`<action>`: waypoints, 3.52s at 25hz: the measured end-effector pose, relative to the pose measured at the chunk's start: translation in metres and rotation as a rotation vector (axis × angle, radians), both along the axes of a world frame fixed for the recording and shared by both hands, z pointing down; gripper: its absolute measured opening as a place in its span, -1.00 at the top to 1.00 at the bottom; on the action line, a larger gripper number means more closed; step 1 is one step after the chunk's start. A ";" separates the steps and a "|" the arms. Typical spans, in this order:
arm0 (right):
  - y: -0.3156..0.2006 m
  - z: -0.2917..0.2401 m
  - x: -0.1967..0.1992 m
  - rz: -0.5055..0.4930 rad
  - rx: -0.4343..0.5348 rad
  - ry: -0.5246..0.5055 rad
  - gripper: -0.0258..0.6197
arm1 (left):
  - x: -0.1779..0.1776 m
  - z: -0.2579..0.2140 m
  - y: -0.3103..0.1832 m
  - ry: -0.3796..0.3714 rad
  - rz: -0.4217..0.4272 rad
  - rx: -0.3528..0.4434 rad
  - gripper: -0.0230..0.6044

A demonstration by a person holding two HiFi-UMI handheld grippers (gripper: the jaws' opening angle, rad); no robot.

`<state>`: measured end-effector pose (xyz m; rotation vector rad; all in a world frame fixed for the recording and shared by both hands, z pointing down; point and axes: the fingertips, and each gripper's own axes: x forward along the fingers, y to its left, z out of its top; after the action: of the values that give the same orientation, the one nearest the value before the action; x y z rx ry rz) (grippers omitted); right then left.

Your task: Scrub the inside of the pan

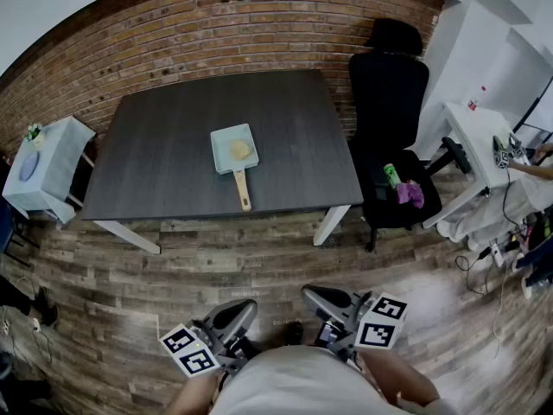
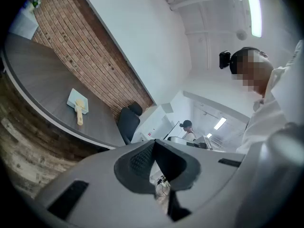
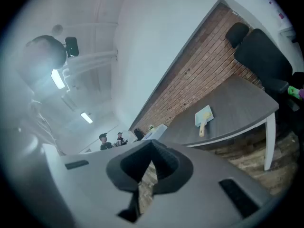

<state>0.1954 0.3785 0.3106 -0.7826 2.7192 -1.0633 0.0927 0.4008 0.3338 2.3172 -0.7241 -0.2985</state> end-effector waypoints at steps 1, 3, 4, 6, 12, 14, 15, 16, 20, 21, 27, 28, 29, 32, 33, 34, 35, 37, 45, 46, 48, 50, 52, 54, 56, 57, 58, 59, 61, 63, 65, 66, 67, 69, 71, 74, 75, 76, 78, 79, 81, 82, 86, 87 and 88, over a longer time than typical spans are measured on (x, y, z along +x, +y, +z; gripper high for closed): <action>-0.002 0.000 0.004 -0.002 0.004 0.008 0.89 | 0.003 0.001 -0.001 0.001 -0.003 -0.004 0.91; -0.005 0.001 0.010 -0.005 0.014 0.024 0.89 | 0.009 0.002 -0.003 0.003 -0.011 -0.010 0.91; -0.006 0.001 0.014 -0.007 0.019 0.032 0.89 | 0.012 0.003 -0.004 0.004 -0.015 -0.012 0.91; -0.009 0.002 0.019 -0.011 0.028 0.048 0.89 | 0.017 0.002 -0.007 0.005 -0.025 -0.015 0.91; -0.016 0.006 0.031 -0.040 0.025 0.061 0.89 | 0.031 -0.004 -0.010 0.051 -0.018 -0.025 0.91; -0.020 0.009 0.033 -0.053 0.029 0.067 0.89 | 0.033 -0.004 -0.012 0.065 -0.017 -0.030 0.91; -0.024 0.010 0.034 -0.057 0.031 0.072 0.89 | 0.033 -0.004 -0.015 0.066 -0.022 -0.033 0.91; -0.029 0.012 0.033 -0.061 0.033 0.077 0.89 | 0.032 -0.003 -0.018 0.064 -0.030 -0.036 0.91; -0.048 0.019 0.023 -0.068 0.049 0.122 0.88 | 0.017 0.009 -0.035 0.019 -0.076 -0.063 0.91; -0.054 0.020 0.019 -0.068 0.054 0.134 0.88 | 0.012 0.014 -0.042 0.001 -0.089 -0.073 0.91; -0.094 0.032 0.000 -0.018 0.040 0.172 0.69 | -0.012 0.044 -0.100 -0.032 -0.093 -0.141 0.69; -0.104 0.035 -0.003 0.001 0.033 0.180 0.67 | -0.016 0.049 -0.112 -0.032 -0.086 -0.153 0.59; -0.114 0.038 -0.006 0.019 0.024 0.189 0.66 | -0.021 0.052 -0.124 -0.033 -0.080 -0.164 0.52; -0.145 0.047 -0.021 0.048 -0.002 0.225 0.66 | -0.036 0.061 -0.163 -0.050 -0.067 -0.187 0.45; -0.157 0.050 -0.027 0.056 -0.004 0.239 0.66 | -0.042 0.064 -0.176 -0.057 -0.060 -0.194 0.44; -0.169 0.052 -0.033 0.067 -0.004 0.254 0.66 | -0.047 0.068 -0.187 -0.064 -0.050 -0.200 0.43; -0.181 0.053 -0.039 0.079 -0.004 0.267 0.66 | -0.052 0.072 -0.198 -0.073 -0.039 -0.209 0.43; -0.202 0.058 -0.052 0.098 -0.008 0.285 0.66 | -0.062 0.081 -0.216 -0.090 -0.012 -0.230 0.41; -0.277 0.068 -0.088 0.167 0.003 0.389 0.61 | -0.083 0.121 -0.272 -0.113 0.080 -0.333 0.29; -0.285 0.069 -0.089 0.176 0.002 0.402 0.61 | -0.083 0.127 -0.277 -0.113 0.080 -0.355 0.27; -0.299 0.070 -0.089 0.183 0.001 0.424 0.61 | -0.079 0.138 -0.285 -0.103 0.075 -0.400 0.19; -0.314 0.071 -0.087 0.180 0.009 0.454 0.61 | -0.073 0.146 -0.292 -0.087 0.074 -0.436 0.14; -0.329 0.073 -0.085 0.171 0.019 0.483 0.61 | -0.065 0.155 -0.300 -0.080 0.072 -0.470 0.11; -0.344 0.078 -0.085 0.149 0.026 0.509 0.61 | -0.059 0.165 -0.308 -0.081 0.061 -0.510 0.07; -0.359 0.086 -0.085 0.115 0.032 0.543 0.61 | -0.053 0.174 -0.317 -0.080 0.042 -0.547 0.02; -0.366 0.091 -0.087 0.094 0.033 0.563 0.61 | -0.050 0.176 -0.322 -0.077 0.032 -0.562 -0.01; -0.374 0.096 -0.088 0.073 0.034 0.584 0.61 | -0.047 0.179 -0.326 -0.075 0.025 -0.574 -0.03; -0.381 0.102 -0.090 0.051 0.034 0.604 0.61 | -0.043 0.182 -0.329 -0.077 0.019 -0.585 -0.03; -0.394 0.115 -0.091 0.010 0.027 0.639 0.61 | -0.037 0.187 -0.336 -0.092 0.004 -0.604 -0.06; -0.407 0.127 -0.093 -0.033 0.017 0.664 0.61 | -0.033 0.192 -0.342 -0.109 -0.020 -0.620 -0.06; -0.421 0.138 -0.097 -0.075 0.014 0.684 0.58 | -0.029 0.198 -0.346 -0.120 -0.043 -0.634 -0.06; -0.430 0.143 -0.100 -0.092 0.015 0.694 0.57 | -0.028 0.201 -0.348 -0.122 -0.052 -0.644 -0.05; -0.439 0.150 -0.104 -0.106 0.015 0.706 0.53 | -0.026 0.205 -0.350 -0.119 -0.058 -0.657 -0.05; -0.454 0.165 -0.111 -0.127 0.007 0.733 0.44 | -0.022 0.214 -0.352 -0.104 -0.059 -0.684 -0.05; -0.465 0.180 -0.118 -0.144 -0.006 0.767 0.39 | -0.017 0.220 -0.352 -0.082 -0.048 -0.706 -0.05; -0.477 0.197 -0.123 -0.166 -0.018 0.824 0.37 | -0.011 0.226 -0.353 -0.056 -0.025 -0.729 -0.04; -0.481 0.200 -0.125 -0.169 -0.020 0.838 0.37 | -0.012 0.228 -0.354 -0.052 -0.020 -0.731 0.00; -0.486 0.202 -0.127 -0.169 -0.023 0.850 0.37 | -0.014 0.229 -0.357 -0.046 -0.017 -0.731 0.11; -0.497 0.206 -0.130 -0.157 -0.032 0.867 0.37 | -0.018 0.228 -0.362 -0.025 -0.002 -0.727 0.32; -0.502 0.207 -0.132 -0.150 -0.036 0.876 0.37 | -0.018 0.227 -0.364 -0.011 0.013 -0.724 0.33; -0.511 0.213 -0.136 -0.135 -0.047 0.900 0.37 | -0.015 0.225 -0.369 0.014 0.049 -0.716 0.36; -0.513 0.216 -0.139 -0.129 -0.056 0.910 0.37 | -0.014 0.224 -0.370 0.026 0.066 -0.715 0.44; -0.514 0.223 -0.145 -0.102 -0.092 0.929 0.37 | -0.018 0.223 -0.368 0.059 0.090 -0.744 0.53; -0.514 0.223 -0.146 -0.097 -0.094 0.936 0.37 | -0.021 0.222 -0.366 0.062 0.090 -0.751 0.54; -0.513 0.224 -0.147 -0.093 -0.097 0.944 0.37 | -0.023 0.222 -0.362 0.061 0.092 -0.757 0.55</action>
<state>0.0485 -0.1348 0.5351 -1.4961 3.4868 -1.0166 0.0694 0.0386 0.5557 1.6059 -0.5666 -0.0337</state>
